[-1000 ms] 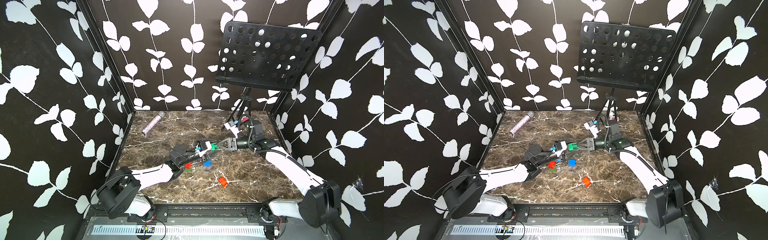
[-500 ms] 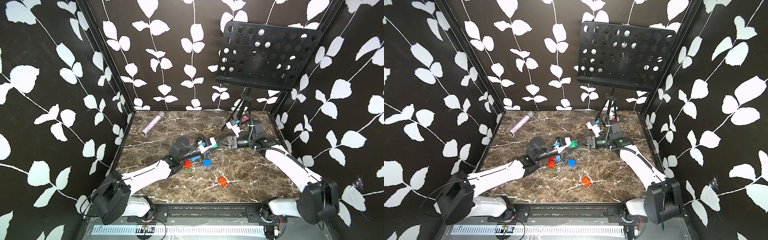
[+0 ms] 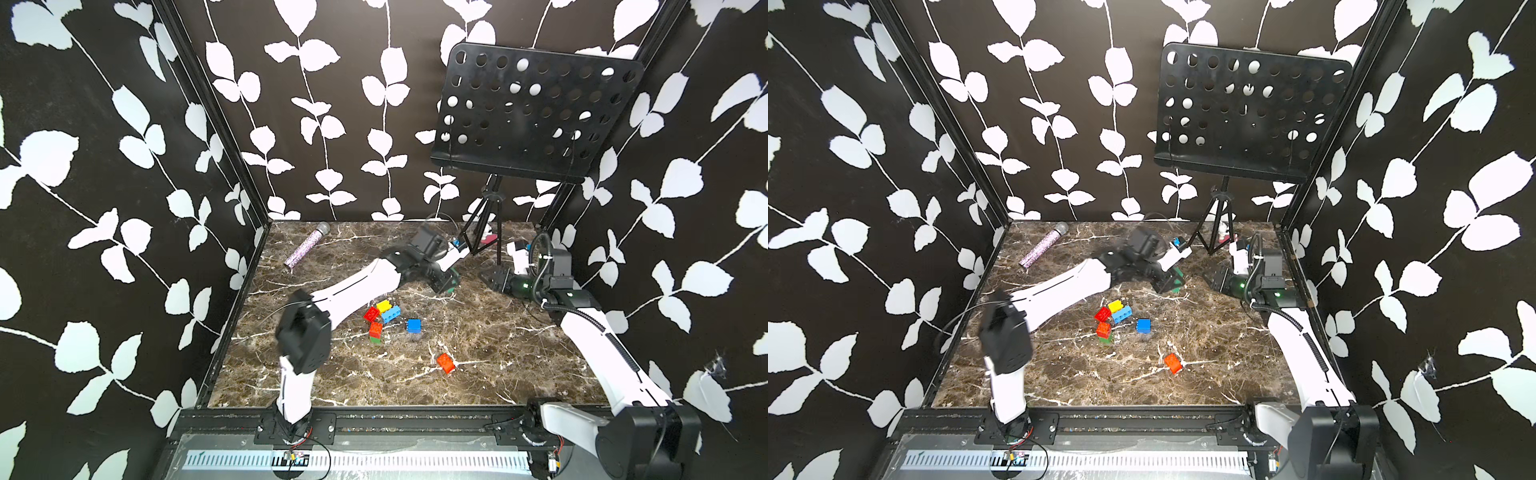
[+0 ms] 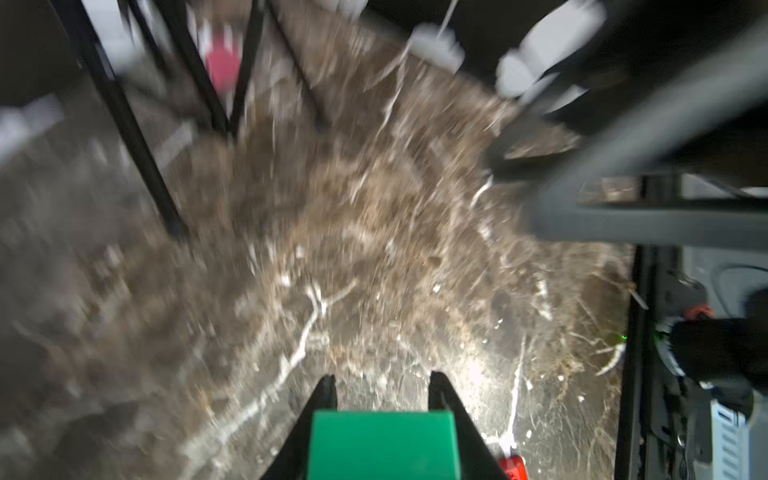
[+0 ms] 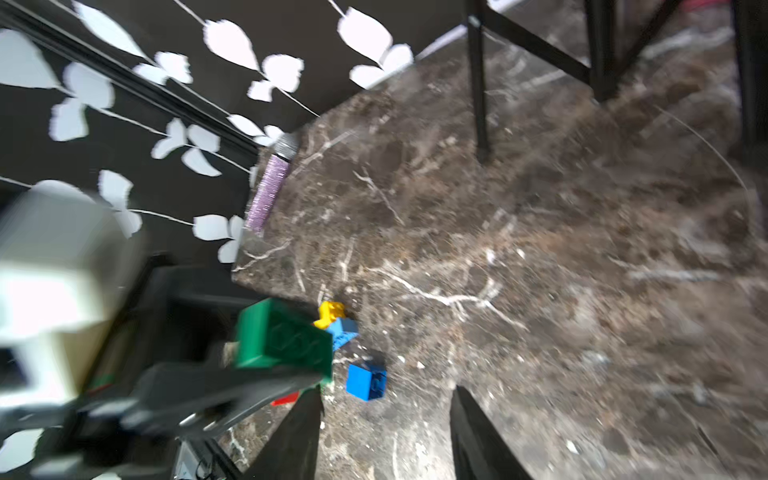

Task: Assemble the letter r with lego
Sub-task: Place the lego brick at the center of the board.

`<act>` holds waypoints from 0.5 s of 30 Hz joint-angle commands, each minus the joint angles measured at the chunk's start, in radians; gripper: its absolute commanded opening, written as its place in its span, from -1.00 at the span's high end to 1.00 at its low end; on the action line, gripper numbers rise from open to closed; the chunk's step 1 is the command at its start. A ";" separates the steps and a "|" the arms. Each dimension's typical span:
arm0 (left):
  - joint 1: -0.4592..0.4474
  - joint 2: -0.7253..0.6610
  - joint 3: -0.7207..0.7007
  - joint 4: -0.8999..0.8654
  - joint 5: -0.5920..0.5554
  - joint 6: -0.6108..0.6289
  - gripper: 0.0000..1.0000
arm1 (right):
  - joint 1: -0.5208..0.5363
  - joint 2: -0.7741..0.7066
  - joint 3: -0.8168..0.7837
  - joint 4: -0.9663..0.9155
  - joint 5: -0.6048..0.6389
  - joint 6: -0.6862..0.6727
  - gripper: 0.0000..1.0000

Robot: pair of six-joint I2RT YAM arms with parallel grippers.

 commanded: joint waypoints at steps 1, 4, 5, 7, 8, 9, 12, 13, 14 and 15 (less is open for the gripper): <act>-0.035 0.066 0.078 -0.307 -0.101 -0.171 0.54 | -0.005 -0.027 -0.012 -0.019 0.059 -0.032 0.01; -0.036 0.112 0.053 -0.276 -0.082 -0.272 0.48 | -0.005 -0.039 -0.033 -0.022 0.085 -0.038 0.01; -0.037 0.125 0.054 -0.278 -0.072 -0.290 0.46 | -0.005 -0.040 -0.039 -0.020 0.087 -0.038 0.00; -0.037 0.152 0.061 -0.291 -0.073 -0.324 0.43 | -0.005 -0.044 -0.051 -0.014 0.084 -0.033 0.00; -0.038 0.161 0.067 -0.297 -0.072 -0.337 0.41 | -0.006 -0.046 -0.055 -0.013 0.082 -0.033 0.00; -0.039 0.173 0.075 -0.303 -0.067 -0.346 0.40 | -0.005 -0.049 -0.061 -0.010 0.081 -0.034 0.00; -0.046 0.215 0.112 -0.331 -0.056 -0.349 0.27 | -0.005 -0.047 -0.073 -0.010 0.082 -0.042 0.00; -0.048 0.232 0.124 -0.344 -0.052 -0.349 0.21 | -0.005 -0.046 -0.075 -0.010 0.081 -0.045 -0.01; -0.049 0.246 0.132 -0.353 -0.045 -0.350 0.18 | -0.006 -0.046 -0.078 -0.007 0.082 -0.045 -0.02; -0.049 0.260 0.140 -0.362 -0.038 -0.352 0.14 | -0.005 -0.047 -0.080 -0.006 0.081 -0.045 -0.02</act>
